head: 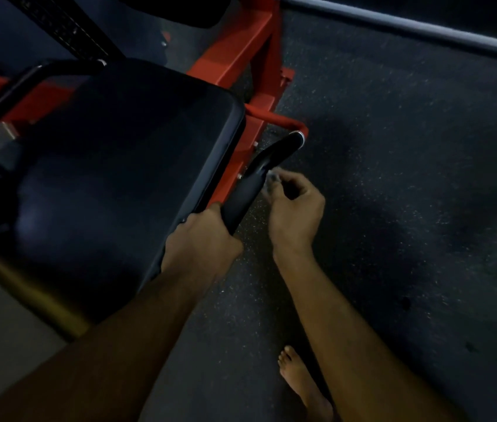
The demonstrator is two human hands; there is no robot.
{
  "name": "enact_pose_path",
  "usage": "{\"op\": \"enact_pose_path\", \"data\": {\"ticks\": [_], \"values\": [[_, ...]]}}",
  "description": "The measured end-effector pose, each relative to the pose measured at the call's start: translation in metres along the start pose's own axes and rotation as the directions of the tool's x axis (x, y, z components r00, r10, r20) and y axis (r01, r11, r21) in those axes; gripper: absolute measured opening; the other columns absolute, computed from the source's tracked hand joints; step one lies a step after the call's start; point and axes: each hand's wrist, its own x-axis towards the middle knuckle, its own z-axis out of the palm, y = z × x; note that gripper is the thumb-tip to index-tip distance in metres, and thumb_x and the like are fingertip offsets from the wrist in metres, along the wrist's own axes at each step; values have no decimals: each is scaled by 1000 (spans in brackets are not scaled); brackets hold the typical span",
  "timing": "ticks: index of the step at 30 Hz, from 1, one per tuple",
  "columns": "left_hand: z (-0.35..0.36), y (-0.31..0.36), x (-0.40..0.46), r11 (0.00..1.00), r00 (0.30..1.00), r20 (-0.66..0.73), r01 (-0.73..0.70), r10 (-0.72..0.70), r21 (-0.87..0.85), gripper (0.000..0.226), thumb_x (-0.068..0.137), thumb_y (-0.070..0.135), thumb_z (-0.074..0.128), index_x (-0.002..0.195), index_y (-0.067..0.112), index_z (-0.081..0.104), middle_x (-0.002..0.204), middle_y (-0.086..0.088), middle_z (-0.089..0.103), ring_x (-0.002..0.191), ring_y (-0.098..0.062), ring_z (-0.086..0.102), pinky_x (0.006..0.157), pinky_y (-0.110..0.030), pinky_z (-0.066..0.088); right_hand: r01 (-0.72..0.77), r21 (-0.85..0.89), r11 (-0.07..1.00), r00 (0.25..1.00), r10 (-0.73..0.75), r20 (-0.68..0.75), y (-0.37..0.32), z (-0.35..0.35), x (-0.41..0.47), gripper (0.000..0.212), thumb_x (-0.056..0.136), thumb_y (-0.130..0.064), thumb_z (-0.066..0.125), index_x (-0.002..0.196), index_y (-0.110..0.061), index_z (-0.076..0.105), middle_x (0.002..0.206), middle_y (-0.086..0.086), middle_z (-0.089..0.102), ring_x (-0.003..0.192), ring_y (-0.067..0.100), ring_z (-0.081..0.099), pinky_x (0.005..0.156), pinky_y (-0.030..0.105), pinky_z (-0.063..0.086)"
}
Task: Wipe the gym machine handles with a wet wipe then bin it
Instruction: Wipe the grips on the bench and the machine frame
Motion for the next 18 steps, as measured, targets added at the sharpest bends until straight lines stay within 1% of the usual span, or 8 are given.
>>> {"op": "enact_pose_path", "data": {"ticks": [3,6,9,10,12,13,15,18], "values": [[-2,0,-2,1000,1000,-22,-5,6,20,50,90,32,66,137,25,51,112,-3,62,90,-19,53,86,-42,53,181,-197,963,983,-183,11,-2,0,17,16,95,-10,65,103,-22,69,109,-7,65,97,1,63,85,15,52],[0,-2,1,999,999,-23,-47,47,-9,48,89,43,65,133,26,54,99,3,59,88,-20,60,84,-39,54,276,-332,902,960,-278,45,-7,1,34,15,95,-9,65,107,-17,70,113,-4,59,90,-2,58,83,9,49],[-3,-9,-5,941,987,-17,-157,160,-300,53,87,72,56,117,29,64,96,7,68,88,-14,68,84,-43,59,320,-367,874,947,-310,87,-13,-6,31,9,95,-14,66,102,-17,72,104,-5,62,90,1,58,85,16,51],[-10,-17,-6,908,971,-141,-233,195,-347,48,93,68,51,112,27,66,99,6,67,91,-13,66,86,-44,57,325,-358,875,945,-308,107,-16,-7,21,8,95,-16,66,100,-20,71,104,-7,62,91,1,59,86,18,51],[-21,-42,-1,921,849,-480,-344,222,-181,36,104,50,41,119,26,63,114,2,62,106,-18,59,94,-45,50,347,-358,867,937,-302,177,-16,-8,-1,7,96,-17,65,97,-22,69,105,-10,59,95,0,60,88,20,52],[-26,-59,2,956,810,-545,-290,218,-49,38,105,45,36,129,27,58,128,-1,58,117,-23,54,99,-48,45,372,-352,859,926,-313,214,-14,-8,-12,6,96,-17,65,97,-20,70,106,-10,59,95,1,60,88,21,52],[-20,-93,9,977,876,-438,-149,202,153,49,106,52,29,148,33,43,155,-1,42,142,-26,37,113,-53,31,442,-339,830,889,-356,287,-5,-10,-34,8,95,-12,64,101,-14,70,108,-5,58,95,6,61,88,28,56],[7,-117,15,966,915,-346,-136,208,221,62,103,64,22,159,38,24,170,4,18,156,-21,13,123,-55,13,543,-332,771,824,-413,387,13,-15,-64,16,93,-8,66,108,-11,71,109,-2,57,95,9,61,84,28,58]]}}
